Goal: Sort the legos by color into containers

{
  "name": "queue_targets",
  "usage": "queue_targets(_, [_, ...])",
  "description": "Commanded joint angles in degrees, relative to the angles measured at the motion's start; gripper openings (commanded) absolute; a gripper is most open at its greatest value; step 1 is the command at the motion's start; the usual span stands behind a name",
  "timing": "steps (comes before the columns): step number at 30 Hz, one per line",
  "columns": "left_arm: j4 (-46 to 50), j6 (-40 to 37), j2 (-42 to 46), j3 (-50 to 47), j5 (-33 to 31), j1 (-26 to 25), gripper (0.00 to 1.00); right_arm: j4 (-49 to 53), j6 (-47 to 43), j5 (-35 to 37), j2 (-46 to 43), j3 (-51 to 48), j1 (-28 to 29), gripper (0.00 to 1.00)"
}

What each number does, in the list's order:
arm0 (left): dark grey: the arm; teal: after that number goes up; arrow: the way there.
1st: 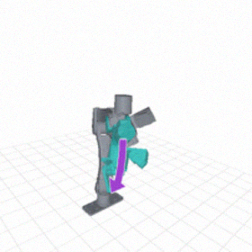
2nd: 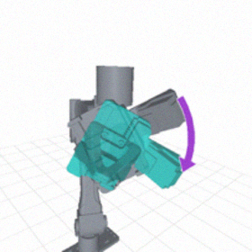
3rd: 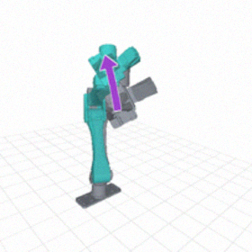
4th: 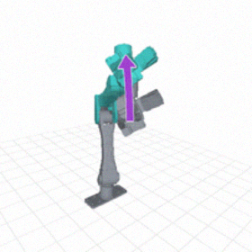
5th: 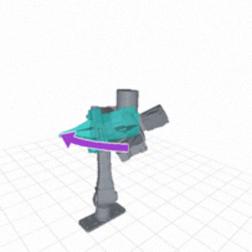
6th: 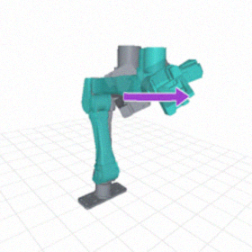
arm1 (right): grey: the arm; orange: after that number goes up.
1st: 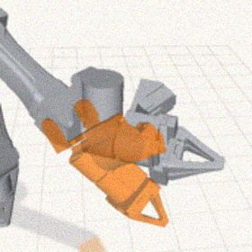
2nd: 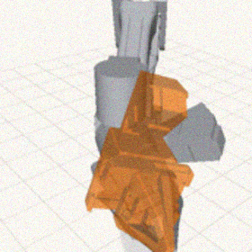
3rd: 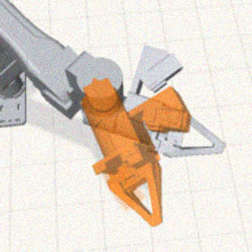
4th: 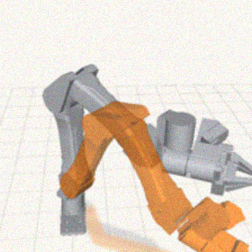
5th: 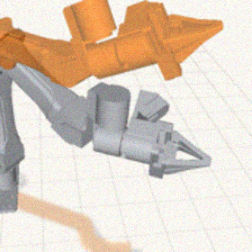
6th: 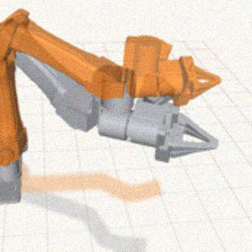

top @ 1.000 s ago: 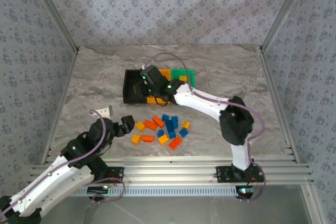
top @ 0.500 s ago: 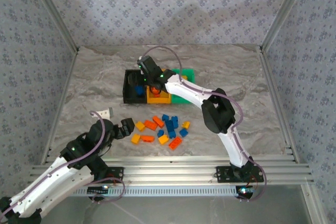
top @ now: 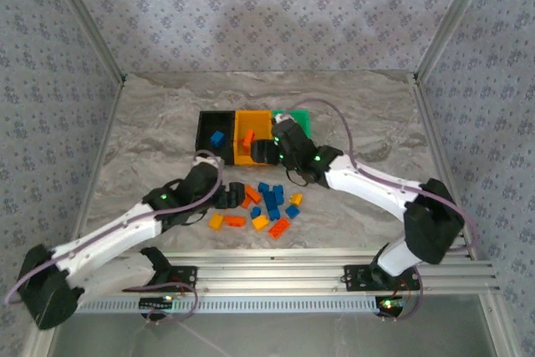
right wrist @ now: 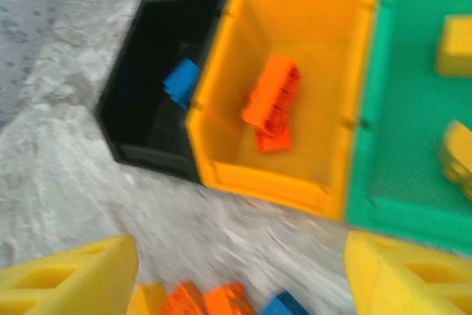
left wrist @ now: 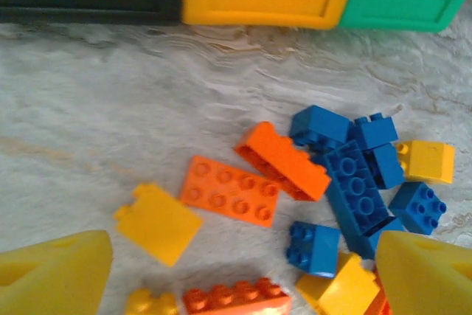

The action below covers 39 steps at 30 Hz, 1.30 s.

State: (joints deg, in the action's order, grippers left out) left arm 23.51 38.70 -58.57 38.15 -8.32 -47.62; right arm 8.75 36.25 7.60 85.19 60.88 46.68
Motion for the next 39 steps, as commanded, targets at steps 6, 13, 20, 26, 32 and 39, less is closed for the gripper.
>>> queue_targets(6, [-4.5, -10.3, -21.2, 14.9, 1.7, -4.7, 0.82, 3.6, 5.4, 6.5, -13.9, -15.3, -2.3, 0.76])
queue_targets(13, [-4.9, -11.2, -33.6, 21.4, 1.4, -4.0, 0.69, 5.5, 6.7, 7.5, -22.6, -22.3, -4.4, 0.76])
queue_targets(20, [-5.5, -11.3, -38.9, 22.8, 1.8, -2.2, 0.65, 6.6, 6.4, 7.0, -27.7, -24.1, -6.3, 0.77])
queue_targets(26, [-5.1, -11.5, -41.3, 23.5, 2.3, -2.0, 0.59, 7.0, 6.5, 6.7, -30.3, -25.0, -7.6, 0.77])
queue_targets(32, [-3.6, -11.1, -40.5, 22.0, 2.3, -2.2, 0.58, 6.8, 6.5, 6.3, -31.6, -25.5, -8.7, 0.77])
queue_targets(39, [-4.2, -11.0, -41.5, 20.5, 2.3, -2.4, 0.52, 6.1, 6.7, 6.0, -31.4, -25.7, -9.0, 0.77])
